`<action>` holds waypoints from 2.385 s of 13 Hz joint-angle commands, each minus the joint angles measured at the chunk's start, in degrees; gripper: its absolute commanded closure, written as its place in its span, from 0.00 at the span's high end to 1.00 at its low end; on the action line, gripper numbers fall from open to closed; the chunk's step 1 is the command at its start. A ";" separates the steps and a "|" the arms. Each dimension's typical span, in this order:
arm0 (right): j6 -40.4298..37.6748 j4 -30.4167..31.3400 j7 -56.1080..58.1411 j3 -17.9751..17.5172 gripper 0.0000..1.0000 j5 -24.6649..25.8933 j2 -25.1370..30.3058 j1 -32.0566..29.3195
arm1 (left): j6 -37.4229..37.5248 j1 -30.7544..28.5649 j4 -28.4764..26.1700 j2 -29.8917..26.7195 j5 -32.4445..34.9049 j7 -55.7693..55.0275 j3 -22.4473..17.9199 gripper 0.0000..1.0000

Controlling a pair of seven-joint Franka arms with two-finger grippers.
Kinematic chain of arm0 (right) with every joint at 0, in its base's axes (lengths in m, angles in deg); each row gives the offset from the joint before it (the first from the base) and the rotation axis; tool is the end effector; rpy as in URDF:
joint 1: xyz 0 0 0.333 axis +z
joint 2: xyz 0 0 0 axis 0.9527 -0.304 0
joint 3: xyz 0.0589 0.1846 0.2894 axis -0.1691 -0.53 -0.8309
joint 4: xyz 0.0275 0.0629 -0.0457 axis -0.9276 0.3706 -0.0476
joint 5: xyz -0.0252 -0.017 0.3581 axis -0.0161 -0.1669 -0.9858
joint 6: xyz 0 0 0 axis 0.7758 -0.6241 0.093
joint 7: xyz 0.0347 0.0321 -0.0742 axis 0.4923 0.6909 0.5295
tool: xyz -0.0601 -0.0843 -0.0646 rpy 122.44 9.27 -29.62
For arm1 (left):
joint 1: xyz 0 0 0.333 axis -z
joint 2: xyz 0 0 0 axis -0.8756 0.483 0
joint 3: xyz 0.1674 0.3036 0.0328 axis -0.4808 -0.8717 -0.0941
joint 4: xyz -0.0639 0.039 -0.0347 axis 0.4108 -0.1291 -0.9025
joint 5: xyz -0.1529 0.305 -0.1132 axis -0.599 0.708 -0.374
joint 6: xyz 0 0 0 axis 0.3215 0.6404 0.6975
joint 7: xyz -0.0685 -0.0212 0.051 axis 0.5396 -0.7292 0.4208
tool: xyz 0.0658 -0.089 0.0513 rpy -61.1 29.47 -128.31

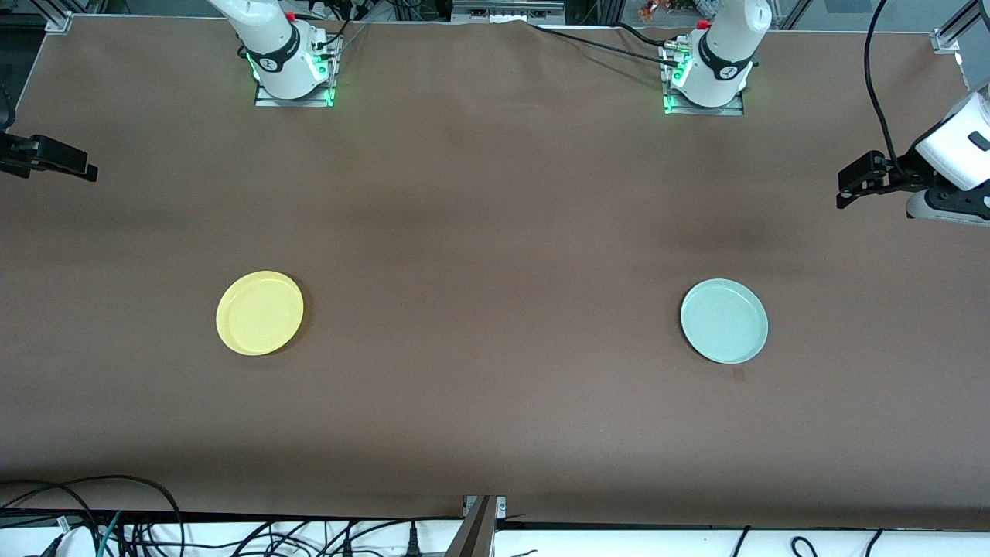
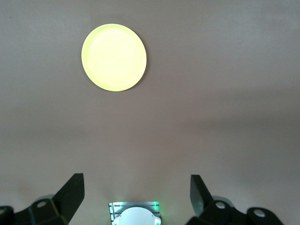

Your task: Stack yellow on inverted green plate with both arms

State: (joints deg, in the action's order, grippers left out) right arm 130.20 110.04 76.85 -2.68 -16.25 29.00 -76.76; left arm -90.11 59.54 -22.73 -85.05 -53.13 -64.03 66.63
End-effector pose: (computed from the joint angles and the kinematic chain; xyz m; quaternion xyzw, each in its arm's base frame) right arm 0.5233 -0.0626 0.6178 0.9959 -0.0233 -0.0878 0.0016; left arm 0.5225 0.0026 0.6096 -0.9970 0.0758 0.0058 0.0119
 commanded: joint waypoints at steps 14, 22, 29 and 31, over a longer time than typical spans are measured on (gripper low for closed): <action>-0.14 -0.26 -0.14 0.76 1.00 -1.91 0.06 -0.21 | 3.12 -0.44 2.73 1.15 -0.45 1.02 0.16 1.00; -0.40 -0.26 -0.05 1.90 1.00 -1.91 -0.03 -0.38 | 2.69 -0.53 4.76 4.40 -0.45 3.73 -0.18 1.00; -0.31 -0.26 -0.05 1.82 1.00 -1.91 -0.03 -0.29 | 1.46 -3.42 14.68 19.77 -1.42 15.25 -0.36 1.00; -0.23 -0.26 -0.14 1.82 1.00 -1.99 -0.02 -0.29 | -3.27 -3.87 14.43 23.38 -1.24 15.87 -0.45 1.00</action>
State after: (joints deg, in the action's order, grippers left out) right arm 130.20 110.04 76.85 -0.79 -17.19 28.91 -76.78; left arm -91.59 56.35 -11.82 -66.47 -53.13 -50.57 66.07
